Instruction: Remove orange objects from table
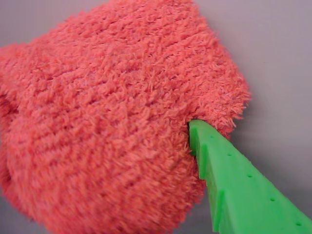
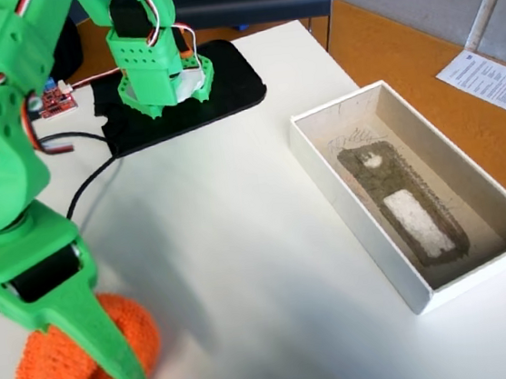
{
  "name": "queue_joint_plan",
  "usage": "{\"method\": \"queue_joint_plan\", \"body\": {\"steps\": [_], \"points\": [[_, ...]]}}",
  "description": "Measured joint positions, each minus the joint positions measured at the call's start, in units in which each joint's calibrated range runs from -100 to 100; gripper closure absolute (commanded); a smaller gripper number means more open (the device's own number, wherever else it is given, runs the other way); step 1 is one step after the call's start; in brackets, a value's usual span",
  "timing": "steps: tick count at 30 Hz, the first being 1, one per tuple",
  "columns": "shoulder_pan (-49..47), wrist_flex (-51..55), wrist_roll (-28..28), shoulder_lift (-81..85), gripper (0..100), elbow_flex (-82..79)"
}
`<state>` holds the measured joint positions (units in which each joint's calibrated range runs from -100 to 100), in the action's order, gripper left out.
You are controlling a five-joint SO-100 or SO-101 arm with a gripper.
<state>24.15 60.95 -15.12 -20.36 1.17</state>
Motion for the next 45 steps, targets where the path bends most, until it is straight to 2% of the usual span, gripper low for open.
{"method": "queue_joint_plan", "body": {"steps": [2, 4, 6, 10, 18, 23, 26, 32, 36, 41, 45], "points": [[0.9, -0.1, 0.49, 0.0, 60, -0.56], [1.56, -0.6, 1.03, -0.09, 79, -1.59], [1.97, -1.49, 1.86, -0.36, 83, -2.44], [2.21, -3.48, 2.49, -0.36, 100, -3.47], [2.13, -6.06, 6.74, -0.36, 100, -5.15], [0.08, -8.64, 6.94, 0.62, 100, -4.96], [-4.43, -8.64, 5.76, 3.75, 100, -1.59], [-19.35, -8.54, 4.54, 14.91, 100, 8.62], [-36.82, -8.54, 5.13, 23.21, 100, 12.27], [-59.04, -12.02, 6.94, 33.66, 100, -0.75], [-65.44, -15.3, 5.81, 39.37, 100, -14.52]]}}
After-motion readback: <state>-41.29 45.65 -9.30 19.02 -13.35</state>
